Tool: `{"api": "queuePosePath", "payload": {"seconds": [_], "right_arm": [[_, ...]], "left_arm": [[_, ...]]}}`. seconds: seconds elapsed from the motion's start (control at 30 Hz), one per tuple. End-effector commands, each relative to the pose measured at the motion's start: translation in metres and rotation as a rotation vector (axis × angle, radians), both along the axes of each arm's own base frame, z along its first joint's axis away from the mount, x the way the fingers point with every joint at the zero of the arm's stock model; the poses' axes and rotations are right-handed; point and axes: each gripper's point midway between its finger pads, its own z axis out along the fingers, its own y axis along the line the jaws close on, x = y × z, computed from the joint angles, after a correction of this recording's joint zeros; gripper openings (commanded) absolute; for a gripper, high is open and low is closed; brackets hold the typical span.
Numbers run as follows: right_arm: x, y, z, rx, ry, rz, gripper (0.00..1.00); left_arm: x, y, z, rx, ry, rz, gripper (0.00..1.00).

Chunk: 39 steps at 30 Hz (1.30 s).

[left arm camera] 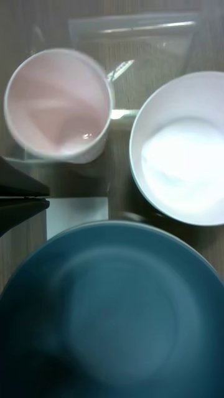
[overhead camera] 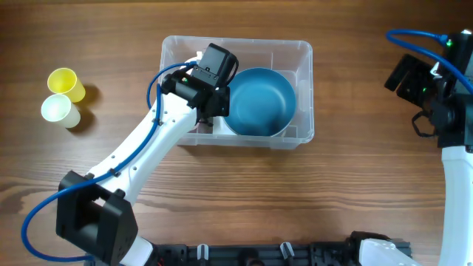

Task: Pack container
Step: 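Carry the pink cup into the box beside the bowls and release, then move the left gripper to the pale green and yellow cups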

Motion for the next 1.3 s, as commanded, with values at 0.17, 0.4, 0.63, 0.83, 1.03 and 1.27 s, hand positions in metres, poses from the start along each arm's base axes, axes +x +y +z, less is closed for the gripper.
{"api": "queuePosePath", "payload": {"seconds": [0.17,0.4,0.63,0.83,1.03,1.27], "right_arm": [[0.0,-0.001,0.0,0.009,-0.007,-0.012,1.0],[0.0,-0.001,0.0,0.009,-0.007,-0.012,1.0],[0.0,-0.001,0.0,0.009,-0.007,-0.012,1.0],[0.0,-0.001,0.0,0.009,-0.007,-0.012,1.0],[0.0,-0.001,0.0,0.009,-0.007,-0.013,1.0],[0.0,-0.001,0.0,0.009,-0.007,-0.012,1.0]], "left_arm": [[0.01,0.022,0.029,0.0,-0.078,0.068,0.04],[0.018,0.104,0.082,-0.051,-0.196,0.296,0.14],[0.015,0.203,0.09,-0.03,-0.217,0.555,0.42],[0.009,0.267,0.079,-0.002,-0.196,0.718,0.56],[0.009,0.312,0.065,0.021,-0.182,0.807,0.54],[0.021,0.329,0.028,0.047,-0.107,0.775,0.57]]}}
